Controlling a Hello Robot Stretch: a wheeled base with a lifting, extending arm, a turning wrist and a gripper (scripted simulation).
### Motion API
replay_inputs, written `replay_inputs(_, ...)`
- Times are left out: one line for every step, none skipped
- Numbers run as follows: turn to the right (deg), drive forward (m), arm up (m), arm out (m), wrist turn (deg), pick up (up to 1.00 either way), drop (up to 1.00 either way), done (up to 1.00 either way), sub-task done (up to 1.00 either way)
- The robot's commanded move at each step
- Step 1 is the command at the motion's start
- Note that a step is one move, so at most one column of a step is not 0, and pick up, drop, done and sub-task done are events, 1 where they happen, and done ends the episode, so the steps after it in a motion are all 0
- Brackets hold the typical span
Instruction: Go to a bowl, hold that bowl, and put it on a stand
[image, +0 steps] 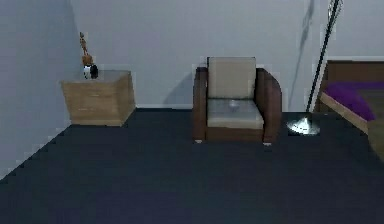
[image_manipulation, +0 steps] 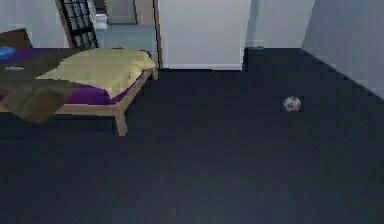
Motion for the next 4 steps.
replay_inputs(0.0, 1.00, 0.00, 0.00, 0.0, 0.00, 0.00, 0.00, 0.00)
replay_inputs(0.0, 0.70, 0.00, 0.00, 0.0, 0.00, 0.00, 0.00, 0.00)
replay_inputs(-45.0, 0.00, 0.00, 0.00, 0.0, 0.00, 0.00, 0.00, 0.00)
replay_inputs(0.0, 0.00, 0.50, 0.00, 0.0, 0.00, 0.00, 0.00, 0.00)
